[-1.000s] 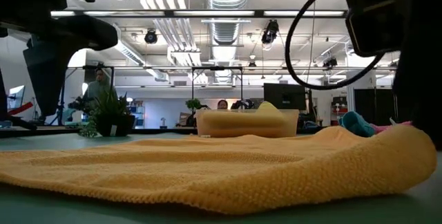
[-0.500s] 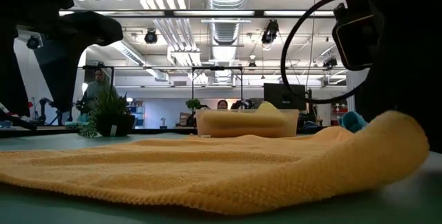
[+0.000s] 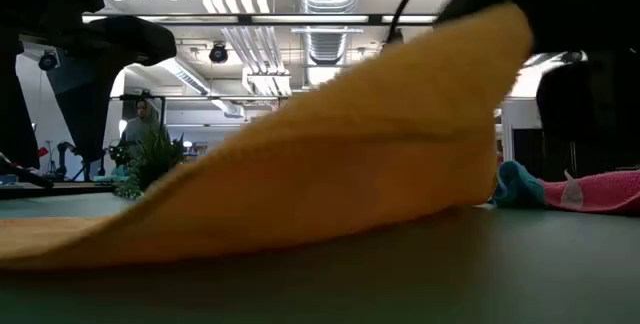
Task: Fold microfiber towels
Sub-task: Fold the orange towel
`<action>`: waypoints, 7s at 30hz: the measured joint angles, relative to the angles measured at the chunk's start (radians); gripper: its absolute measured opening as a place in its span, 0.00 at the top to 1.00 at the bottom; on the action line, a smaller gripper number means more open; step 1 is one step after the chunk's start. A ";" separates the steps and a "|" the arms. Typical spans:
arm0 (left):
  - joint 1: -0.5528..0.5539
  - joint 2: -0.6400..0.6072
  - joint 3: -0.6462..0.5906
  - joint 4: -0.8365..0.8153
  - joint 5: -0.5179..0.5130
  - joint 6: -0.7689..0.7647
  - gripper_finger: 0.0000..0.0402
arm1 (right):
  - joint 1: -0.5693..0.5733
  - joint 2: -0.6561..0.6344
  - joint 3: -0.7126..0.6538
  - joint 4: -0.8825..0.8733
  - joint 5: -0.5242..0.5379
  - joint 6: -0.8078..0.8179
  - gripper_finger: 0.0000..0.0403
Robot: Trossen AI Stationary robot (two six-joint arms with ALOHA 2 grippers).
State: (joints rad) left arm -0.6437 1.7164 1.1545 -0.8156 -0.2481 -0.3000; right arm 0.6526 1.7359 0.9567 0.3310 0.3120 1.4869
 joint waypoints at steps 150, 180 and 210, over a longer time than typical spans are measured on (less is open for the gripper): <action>-0.142 0.082 -0.053 0.180 -0.076 -0.323 1.00 | -0.116 0.150 0.291 -0.578 -0.058 -1.331 0.70; -0.122 0.055 0.004 0.121 -0.077 -0.291 1.00 | -0.107 0.135 0.429 -0.814 -0.101 -1.059 0.98; 0.391 -0.063 0.151 -0.137 -0.153 -0.037 1.00 | -0.008 0.016 0.428 -1.438 0.225 0.189 0.98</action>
State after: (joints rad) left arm -0.2528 1.6531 1.3052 -0.9529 -0.4013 -0.3373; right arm 0.6444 1.7523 1.3848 -1.1069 0.5371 1.6761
